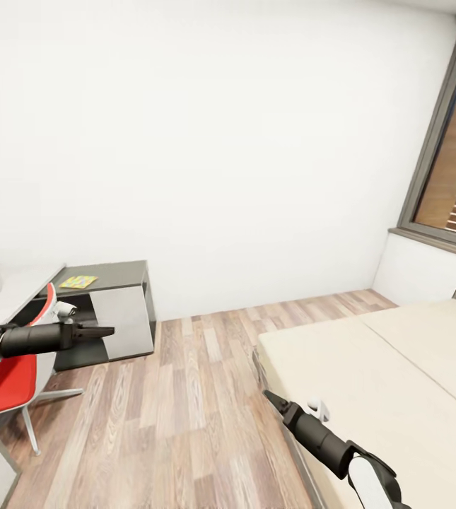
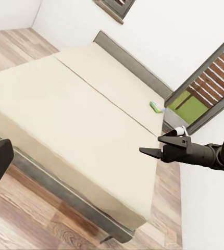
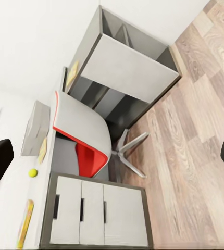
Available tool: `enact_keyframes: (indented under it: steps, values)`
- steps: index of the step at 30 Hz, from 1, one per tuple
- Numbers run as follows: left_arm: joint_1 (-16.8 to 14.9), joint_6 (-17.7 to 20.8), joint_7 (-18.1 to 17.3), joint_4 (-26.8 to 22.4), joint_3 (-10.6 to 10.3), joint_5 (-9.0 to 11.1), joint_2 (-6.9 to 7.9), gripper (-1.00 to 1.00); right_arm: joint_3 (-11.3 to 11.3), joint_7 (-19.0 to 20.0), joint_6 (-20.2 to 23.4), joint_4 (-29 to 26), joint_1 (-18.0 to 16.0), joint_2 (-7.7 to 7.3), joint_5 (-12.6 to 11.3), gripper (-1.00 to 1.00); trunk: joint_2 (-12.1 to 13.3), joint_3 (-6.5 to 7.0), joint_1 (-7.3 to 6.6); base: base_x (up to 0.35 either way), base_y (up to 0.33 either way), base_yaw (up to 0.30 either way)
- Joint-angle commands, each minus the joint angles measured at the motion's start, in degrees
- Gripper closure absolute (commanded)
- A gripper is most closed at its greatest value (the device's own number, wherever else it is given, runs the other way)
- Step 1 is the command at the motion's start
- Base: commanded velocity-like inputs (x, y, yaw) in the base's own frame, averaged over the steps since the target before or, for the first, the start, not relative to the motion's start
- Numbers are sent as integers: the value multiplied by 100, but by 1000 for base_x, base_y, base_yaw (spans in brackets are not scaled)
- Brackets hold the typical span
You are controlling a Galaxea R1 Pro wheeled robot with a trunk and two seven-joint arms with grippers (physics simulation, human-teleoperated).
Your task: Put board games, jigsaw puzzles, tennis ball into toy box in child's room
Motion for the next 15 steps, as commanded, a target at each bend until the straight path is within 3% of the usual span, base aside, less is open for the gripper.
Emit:
enact_keyframes:
  steps: [1,6,15]
  values:
    - [-3,61,-22,1,-2,-1,1,-100,-10,4,33,-1,-2,7,-25,-100,-7,-6,2,-91,-139,248]
    - [-5,61,-22,2,-2,-1,1,-100,-10,4,33,0,-2,-6,-25,-100,-7,-6,2,-37,-54,208]
    - [-3,61,-22,1,-6,-1,1,-100,-8,4,33,-7,-2,13,-25,-100,-7,-6,2,-147,-29,69]
